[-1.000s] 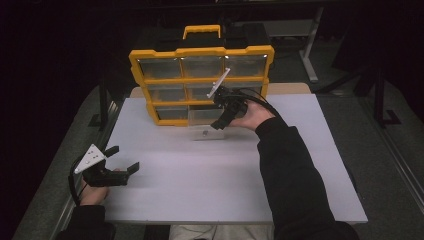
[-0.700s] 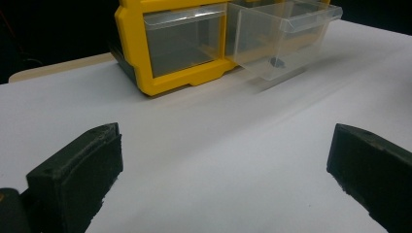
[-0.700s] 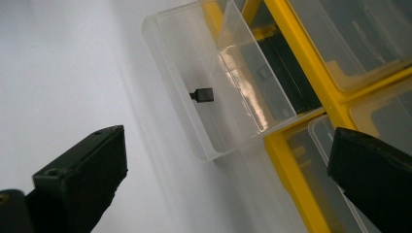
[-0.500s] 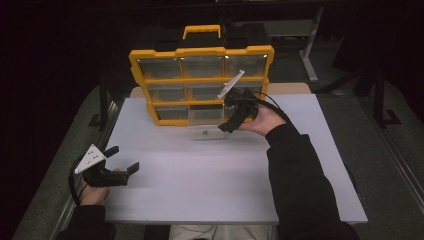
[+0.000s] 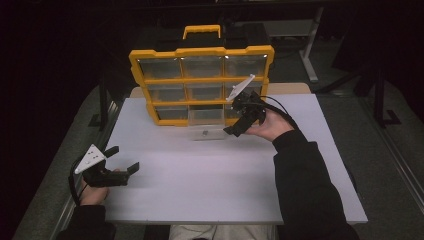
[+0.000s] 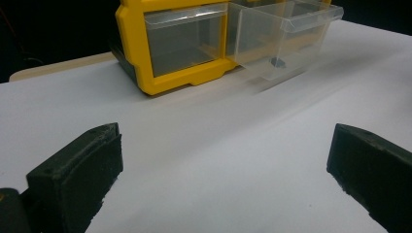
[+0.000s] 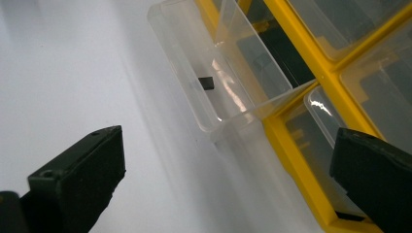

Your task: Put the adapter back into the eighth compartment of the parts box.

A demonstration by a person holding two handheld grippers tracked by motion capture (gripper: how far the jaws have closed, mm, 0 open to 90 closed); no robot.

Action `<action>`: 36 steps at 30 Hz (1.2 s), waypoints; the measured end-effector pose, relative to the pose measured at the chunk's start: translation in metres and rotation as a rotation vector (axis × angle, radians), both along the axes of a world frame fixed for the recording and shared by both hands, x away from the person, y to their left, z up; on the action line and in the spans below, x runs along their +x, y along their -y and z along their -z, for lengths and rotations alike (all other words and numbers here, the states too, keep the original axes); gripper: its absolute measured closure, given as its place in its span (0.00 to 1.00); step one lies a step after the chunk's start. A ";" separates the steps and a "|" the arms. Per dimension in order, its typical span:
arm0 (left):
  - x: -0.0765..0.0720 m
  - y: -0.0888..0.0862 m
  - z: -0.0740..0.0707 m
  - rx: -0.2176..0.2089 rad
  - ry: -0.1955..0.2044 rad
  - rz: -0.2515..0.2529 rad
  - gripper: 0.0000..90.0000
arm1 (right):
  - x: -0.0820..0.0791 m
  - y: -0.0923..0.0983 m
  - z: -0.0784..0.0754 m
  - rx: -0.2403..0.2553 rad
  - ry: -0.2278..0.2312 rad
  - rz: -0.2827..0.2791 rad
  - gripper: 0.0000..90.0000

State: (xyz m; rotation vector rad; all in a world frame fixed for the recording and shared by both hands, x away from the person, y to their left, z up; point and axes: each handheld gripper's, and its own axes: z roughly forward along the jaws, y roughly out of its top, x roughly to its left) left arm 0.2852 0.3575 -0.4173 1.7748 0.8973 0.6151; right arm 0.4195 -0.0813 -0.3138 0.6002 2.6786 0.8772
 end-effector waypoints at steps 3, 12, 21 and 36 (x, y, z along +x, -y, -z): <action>0.000 0.000 0.000 -0.001 0.000 0.000 0.00 | -0.003 0.004 0.003 0.011 0.005 -0.001 0.00; 0.000 0.000 0.001 0.000 -0.003 -0.002 0.00 | -0.016 0.020 0.017 0.026 0.013 0.021 0.00; -0.001 0.001 0.001 -0.002 -0.004 -0.005 0.00 | -0.028 0.036 0.024 0.048 0.021 0.034 0.00; -0.002 0.001 0.001 -0.002 -0.002 -0.008 0.00 | -0.049 0.063 0.032 0.113 0.030 0.066 0.00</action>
